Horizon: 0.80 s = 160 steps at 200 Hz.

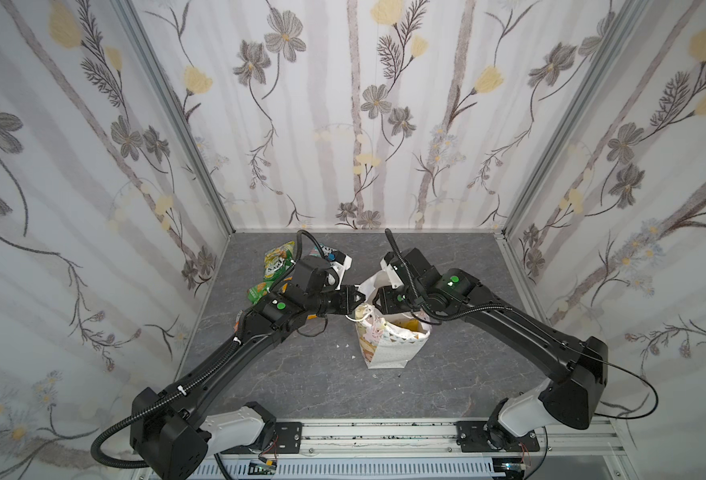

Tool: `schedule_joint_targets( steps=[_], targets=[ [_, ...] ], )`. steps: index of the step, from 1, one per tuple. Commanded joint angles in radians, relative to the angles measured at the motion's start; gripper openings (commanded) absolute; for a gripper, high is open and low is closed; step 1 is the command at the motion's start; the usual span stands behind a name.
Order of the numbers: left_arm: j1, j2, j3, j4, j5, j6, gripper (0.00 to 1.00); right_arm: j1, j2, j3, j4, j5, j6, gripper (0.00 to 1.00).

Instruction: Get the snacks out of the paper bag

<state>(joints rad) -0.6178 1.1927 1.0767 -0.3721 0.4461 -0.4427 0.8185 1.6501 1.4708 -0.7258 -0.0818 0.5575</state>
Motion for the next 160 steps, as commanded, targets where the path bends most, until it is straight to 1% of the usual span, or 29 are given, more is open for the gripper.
schedule_joint_targets(
  steps=[1, 16, 34, 54, 66, 87, 112, 138, 160],
  targets=[
    [-0.027, -0.046, -0.009, 0.012, -0.045, 0.145, 0.0, -0.005, -0.071, 0.014, 0.077, 0.027, 0.02, 0.48],
    [-0.061, -0.099, -0.052, 0.041, -0.133, 0.216, 0.0, -0.007, -0.138, -0.015, 0.123, 0.052, 0.027, 0.49],
    [-0.099, -0.169, -0.154, 0.147, -0.231, 0.293, 0.0, -0.007, -0.215, -0.093, 0.196, 0.083, 0.036, 0.5],
    [-0.137, -0.234, -0.244, 0.257, -0.287, 0.35, 0.0, -0.009, -0.306, -0.178, 0.268, 0.097, 0.055, 0.5],
    [-0.153, -0.253, -0.268, 0.28, -0.324, 0.38, 0.0, -0.009, -0.36, -0.223, 0.313, 0.096, 0.061, 0.51],
    [-0.191, -0.268, -0.264, 0.262, -0.41, 0.443, 0.0, -0.01, -0.454, -0.271, 0.39, 0.095, 0.07, 0.55],
    [-0.207, -0.29, -0.228, 0.27, -0.434, 0.519, 0.0, -0.013, -0.553, -0.305, 0.481, 0.107, 0.068, 0.69],
    [-0.23, -0.301, -0.172, 0.239, -0.5, 0.707, 0.0, -0.013, -0.63, -0.367, 0.499, 0.181, 0.037, 0.73],
    [-0.231, -0.304, -0.173, 0.246, -0.514, 0.859, 0.0, -0.015, -0.695, -0.476, 0.523, 0.237, 0.035, 0.75]
  ],
)
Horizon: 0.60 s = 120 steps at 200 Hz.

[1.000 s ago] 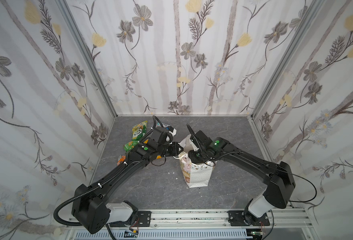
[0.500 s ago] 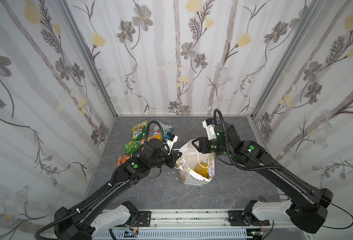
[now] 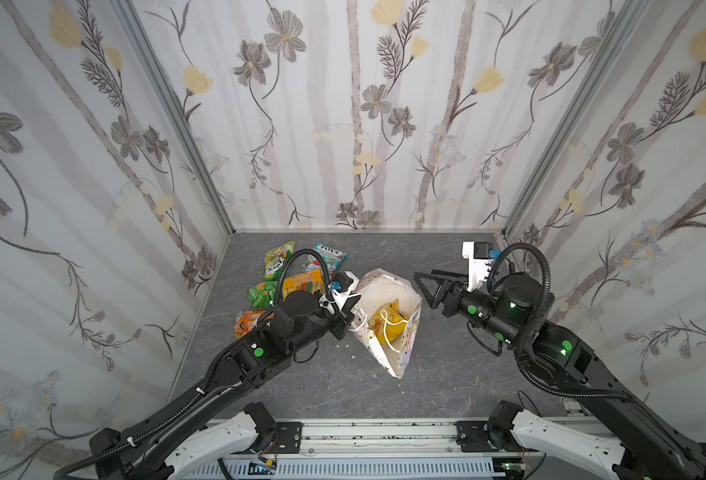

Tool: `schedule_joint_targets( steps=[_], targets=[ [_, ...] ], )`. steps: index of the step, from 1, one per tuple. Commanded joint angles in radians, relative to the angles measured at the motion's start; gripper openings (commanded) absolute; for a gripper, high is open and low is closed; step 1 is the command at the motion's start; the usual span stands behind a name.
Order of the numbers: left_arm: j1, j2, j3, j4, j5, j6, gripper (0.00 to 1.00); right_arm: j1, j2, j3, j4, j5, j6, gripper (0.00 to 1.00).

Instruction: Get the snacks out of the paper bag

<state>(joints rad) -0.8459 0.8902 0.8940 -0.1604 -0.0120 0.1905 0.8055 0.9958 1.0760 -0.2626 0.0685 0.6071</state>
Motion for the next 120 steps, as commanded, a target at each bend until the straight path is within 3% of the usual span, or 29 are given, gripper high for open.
schedule_joint_targets(
  steps=[1, 18, 37, 59, 86, 120],
  targets=[
    [-0.003, -0.001, 0.01, 0.035, -0.056, 0.232, 0.0, -0.002, -0.044, -0.087, 0.061, 0.088, -0.014, 0.75],
    [-0.005, 0.015, -0.013, 0.044, -0.054, 0.325, 0.0, -0.002, -0.07, -0.165, 0.079, 0.077, -0.004, 0.73],
    [-0.005, 0.042, -0.056, 0.077, -0.091, 0.389, 0.0, 0.001, -0.077, -0.228, 0.115, -0.015, -0.011, 0.62],
    [-0.005, 0.078, -0.038, 0.054, -0.099, 0.382, 0.0, 0.046, -0.075, -0.297, 0.185, -0.113, 0.029, 0.44],
    [-0.004, 0.112, -0.007, 0.046, -0.075, 0.319, 0.0, 0.208, -0.022, -0.301, 0.234, -0.017, 0.046, 0.41],
    [-0.004, 0.139, 0.001, 0.06, -0.042, 0.219, 0.0, 0.234, 0.135, -0.225, 0.266, 0.041, 0.045, 0.34]
  ],
)
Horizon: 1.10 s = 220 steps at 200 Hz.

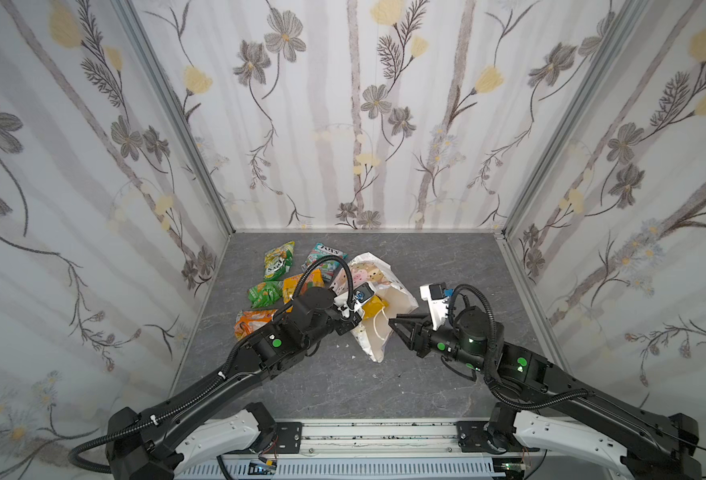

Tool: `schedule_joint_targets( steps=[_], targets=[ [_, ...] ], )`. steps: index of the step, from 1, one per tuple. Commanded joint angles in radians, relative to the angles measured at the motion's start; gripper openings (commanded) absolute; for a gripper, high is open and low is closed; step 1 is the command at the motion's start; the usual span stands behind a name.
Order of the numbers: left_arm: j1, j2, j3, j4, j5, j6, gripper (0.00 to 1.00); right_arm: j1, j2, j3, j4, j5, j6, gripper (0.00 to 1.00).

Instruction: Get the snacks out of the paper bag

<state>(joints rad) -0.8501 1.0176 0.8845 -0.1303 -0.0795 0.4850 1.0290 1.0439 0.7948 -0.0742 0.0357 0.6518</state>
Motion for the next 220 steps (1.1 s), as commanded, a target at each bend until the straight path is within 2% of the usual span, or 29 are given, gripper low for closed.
schedule_joint_targets(
  steps=[1, 38, 58, 80, 112, 163, 189, 220],
  targets=[
    [0.001, 0.013, 0.013, 0.032, 0.026, -0.079, 0.0, 0.01, 0.091, 0.059, 0.076, 0.076, -0.002, 0.34],
    [0.004, 0.061, 0.076, -0.035, 0.025, -0.183, 0.0, 0.002, 0.214, 0.045, 0.174, 0.227, -0.039, 0.26],
    [0.006, 0.067, 0.088, -0.034, 0.042, -0.222, 0.0, -0.007, 0.275, 0.049, 0.21, 0.24, -0.015, 0.24],
    [0.016, 0.07, 0.091, -0.037, 0.066, -0.255, 0.0, -0.014, 0.337, 0.065, 0.28, 0.206, -0.009, 0.24],
    [0.036, 0.077, 0.125, -0.068, 0.081, -0.305, 0.0, -0.046, 0.4, 0.064, 0.282, 0.218, 0.094, 0.2],
    [0.087, 0.095, 0.162, -0.062, 0.212, -0.439, 0.0, -0.078, 0.479, 0.07, 0.264, 0.186, 0.13, 0.22],
    [0.092, 0.111, 0.161, -0.034, 0.262, -0.487, 0.0, -0.12, 0.534, 0.11, 0.202, 0.112, 0.194, 0.22],
    [0.093, 0.116, 0.145, 0.005, 0.306, -0.527, 0.0, -0.143, 0.605, 0.133, 0.117, 0.102, 0.257, 0.3]
  ],
)
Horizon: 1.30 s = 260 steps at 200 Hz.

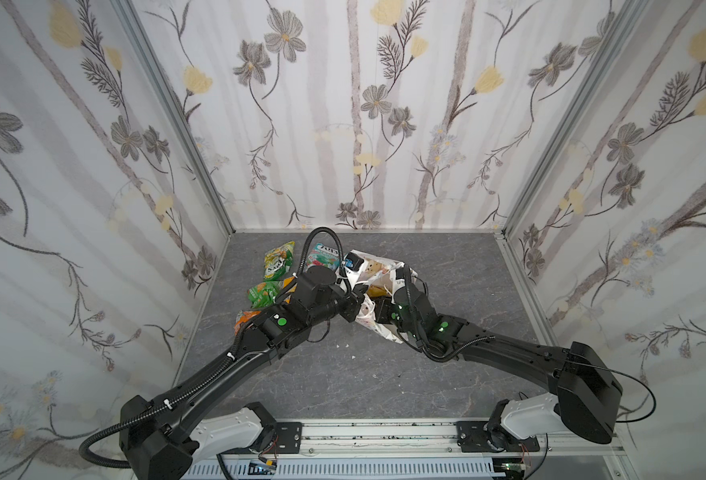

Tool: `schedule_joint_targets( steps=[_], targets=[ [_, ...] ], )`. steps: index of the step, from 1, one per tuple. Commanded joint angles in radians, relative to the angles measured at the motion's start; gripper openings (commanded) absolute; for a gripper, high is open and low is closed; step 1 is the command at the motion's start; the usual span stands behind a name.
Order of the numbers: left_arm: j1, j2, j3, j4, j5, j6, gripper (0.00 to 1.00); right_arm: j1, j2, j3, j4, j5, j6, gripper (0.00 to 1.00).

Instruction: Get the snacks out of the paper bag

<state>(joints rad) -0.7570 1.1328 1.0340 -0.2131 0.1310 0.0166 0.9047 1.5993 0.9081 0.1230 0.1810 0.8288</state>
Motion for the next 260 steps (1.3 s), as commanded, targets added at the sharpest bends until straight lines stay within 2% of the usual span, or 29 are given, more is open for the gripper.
schedule_joint_targets(
  steps=[1, 36, 51, 88, 118, 151, 171, 180, 215, 260],
  targets=[
    [0.0, 0.002, -0.005, 0.088, 0.097, -0.06, 0.0, -0.02, 0.052, 0.021, -0.084, -0.043, 0.082, 0.3],
    [0.002, 0.007, 0.004, 0.085, 0.107, -0.08, 0.0, -0.023, 0.046, 0.04, -0.091, 0.065, 0.093, 0.33],
    [0.003, 0.015, 0.015, 0.075, 0.105, -0.086, 0.0, -0.004, 0.013, 0.036, -0.024, 0.037, 0.004, 0.35],
    [0.021, 0.067, 0.08, -0.004, 0.051, -0.098, 0.0, 0.119, -0.145, -0.088, 0.096, 0.132, -0.162, 0.36],
    [0.03, 0.084, 0.11, -0.032, 0.085, -0.102, 0.0, 0.142, -0.243, -0.152, 0.145, 0.191, -0.299, 0.35],
    [0.031, 0.081, 0.115, -0.012, 0.17, -0.142, 0.0, 0.099, -0.191, -0.094, 0.059, 0.143, -0.406, 0.29],
    [0.032, 0.072, 0.111, 0.001, 0.204, -0.166, 0.0, 0.039, -0.141, -0.073, 0.042, -0.017, -0.386, 0.26],
    [0.031, 0.068, 0.11, 0.005, 0.212, -0.17, 0.0, 0.028, -0.124, -0.071, 0.041, -0.049, -0.377, 0.26],
    [0.033, 0.072, 0.136, -0.023, 0.231, -0.184, 0.0, 0.027, -0.069, -0.038, -0.045, 0.014, -0.383, 0.25],
    [0.039, 0.088, 0.158, -0.033, 0.224, -0.21, 0.0, 0.063, -0.069, -0.064, -0.038, 0.046, -0.488, 0.26]
  ],
)
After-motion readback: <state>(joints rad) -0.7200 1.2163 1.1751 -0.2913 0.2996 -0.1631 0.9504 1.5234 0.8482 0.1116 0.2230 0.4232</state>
